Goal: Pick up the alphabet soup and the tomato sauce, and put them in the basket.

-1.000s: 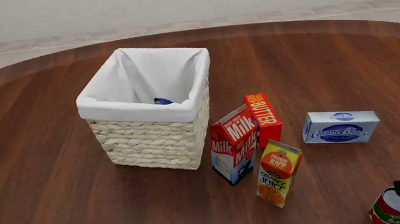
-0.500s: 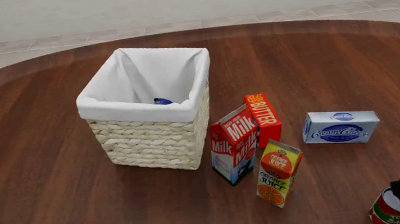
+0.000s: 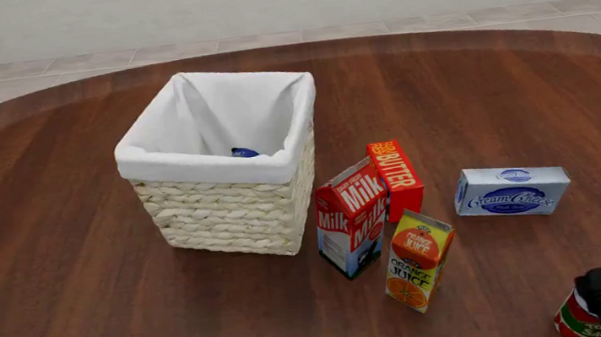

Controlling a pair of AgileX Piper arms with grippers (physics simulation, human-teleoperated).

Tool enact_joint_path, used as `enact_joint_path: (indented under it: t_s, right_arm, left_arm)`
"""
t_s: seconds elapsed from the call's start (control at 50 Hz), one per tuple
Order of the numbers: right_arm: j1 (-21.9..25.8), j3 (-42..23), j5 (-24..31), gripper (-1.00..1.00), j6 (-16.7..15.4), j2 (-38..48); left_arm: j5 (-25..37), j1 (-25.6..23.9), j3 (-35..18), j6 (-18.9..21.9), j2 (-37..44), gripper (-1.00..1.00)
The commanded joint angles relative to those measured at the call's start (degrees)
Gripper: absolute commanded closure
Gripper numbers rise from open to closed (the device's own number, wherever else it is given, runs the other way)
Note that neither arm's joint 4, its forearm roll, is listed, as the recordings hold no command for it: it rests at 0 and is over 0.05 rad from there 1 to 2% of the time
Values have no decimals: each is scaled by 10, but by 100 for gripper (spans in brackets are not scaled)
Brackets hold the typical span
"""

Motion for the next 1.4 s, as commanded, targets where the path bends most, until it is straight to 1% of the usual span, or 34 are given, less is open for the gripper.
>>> enact_joint_path:
  t_s: [0.02, 0.22, 0.34, 0.56, 0.88, 1.4]
  right_arm:
    - [-3, 20, -38, -100, -1, 23]
    - [-5, 33, -60, -100, 1, 40]
    - [3, 42, -69, -100, 8, 46]
    - [-3, 54, -86, -100, 6, 56]
    - [0, 73, -115, -100, 13, 75]
    - [-10, 97, -164, -100, 11, 112]
  left_arm:
    - [0, 0, 0, 0, 0, -100]
    - [0, 0, 0, 0, 0, -100]
    - [0, 0, 0, 0, 0, -100]
    - [0, 0, 0, 0, 0, -100]
    - [0, 0, 0, 0, 0, -100]
    - [0, 0, 0, 0, 0, -100]
